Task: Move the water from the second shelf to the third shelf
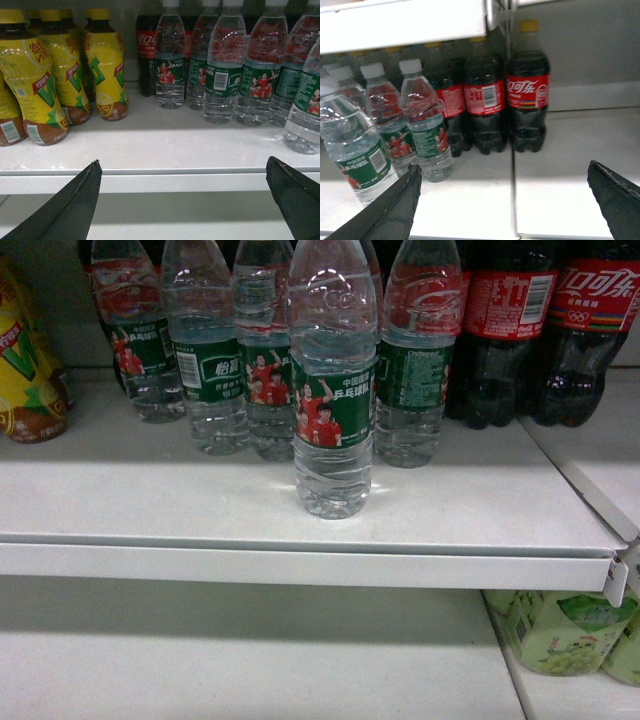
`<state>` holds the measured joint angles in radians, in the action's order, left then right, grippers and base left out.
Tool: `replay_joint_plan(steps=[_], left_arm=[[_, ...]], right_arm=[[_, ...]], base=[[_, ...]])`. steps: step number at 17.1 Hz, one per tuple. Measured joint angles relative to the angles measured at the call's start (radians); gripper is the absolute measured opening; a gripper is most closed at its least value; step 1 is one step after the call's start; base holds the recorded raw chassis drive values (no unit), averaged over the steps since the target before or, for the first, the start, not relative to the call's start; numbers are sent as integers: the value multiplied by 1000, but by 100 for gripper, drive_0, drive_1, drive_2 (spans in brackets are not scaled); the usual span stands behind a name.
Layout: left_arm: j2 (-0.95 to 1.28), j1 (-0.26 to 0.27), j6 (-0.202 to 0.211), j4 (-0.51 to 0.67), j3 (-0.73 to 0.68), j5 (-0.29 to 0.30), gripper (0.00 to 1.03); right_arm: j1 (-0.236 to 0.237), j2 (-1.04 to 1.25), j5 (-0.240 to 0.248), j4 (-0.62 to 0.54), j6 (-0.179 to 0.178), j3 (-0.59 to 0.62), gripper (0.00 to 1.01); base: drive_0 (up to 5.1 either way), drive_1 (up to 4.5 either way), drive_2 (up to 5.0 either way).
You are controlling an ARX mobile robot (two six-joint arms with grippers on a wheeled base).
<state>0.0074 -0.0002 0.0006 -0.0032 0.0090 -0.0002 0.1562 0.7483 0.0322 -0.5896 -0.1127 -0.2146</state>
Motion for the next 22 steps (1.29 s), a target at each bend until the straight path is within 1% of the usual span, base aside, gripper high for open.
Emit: replay_joint_plan(steps=[1,3,4,5,9,11,14,15,17,19,21,22], left_arm=[[0,0,0,0,0,0,98],[0,0,0,0,0,0,98],[0,0,0,0,0,0,98],[0,0,0,0,0,0,98],[0,0,0,0,0,0,98],[0,0,0,0,0,0,98],[0,0,0,0,0,0,98],[0,0,0,0,0,0,98],[0,0,0,0,0,0,98],[0,0,0,0,0,0,98],[0,0,0,0,0,0,98],[0,0,0,0,0,0,98]], right_arm=[[28,57,13,-39,0,-8,98],[84,169,23,-103,-3,-23,98],[127,249,28,-146,-3,-34,98],[159,311,33,-179,-3,-45,98],[259,542,39,-259,-3,-115,98],[288,631,24,-273,-3,-164,98],[338,724,19,-264,-3,-246,98],[350,745,17,-268,-8,-270,98],[369,768,6,-267,-31,-315,98],[383,795,-20,-269,-45,-360,98],[397,825,-50,-241,-48,-399,98],[407,841,-51,-228,-48,-420,98]], base=[[0,0,0],[0,0,0],[0,0,0],[0,0,0],[0,0,0],[0,0,0],[0,0,0],[0,0,0],[0,0,0],[0,0,0],[0,0,0],[0,0,0]])
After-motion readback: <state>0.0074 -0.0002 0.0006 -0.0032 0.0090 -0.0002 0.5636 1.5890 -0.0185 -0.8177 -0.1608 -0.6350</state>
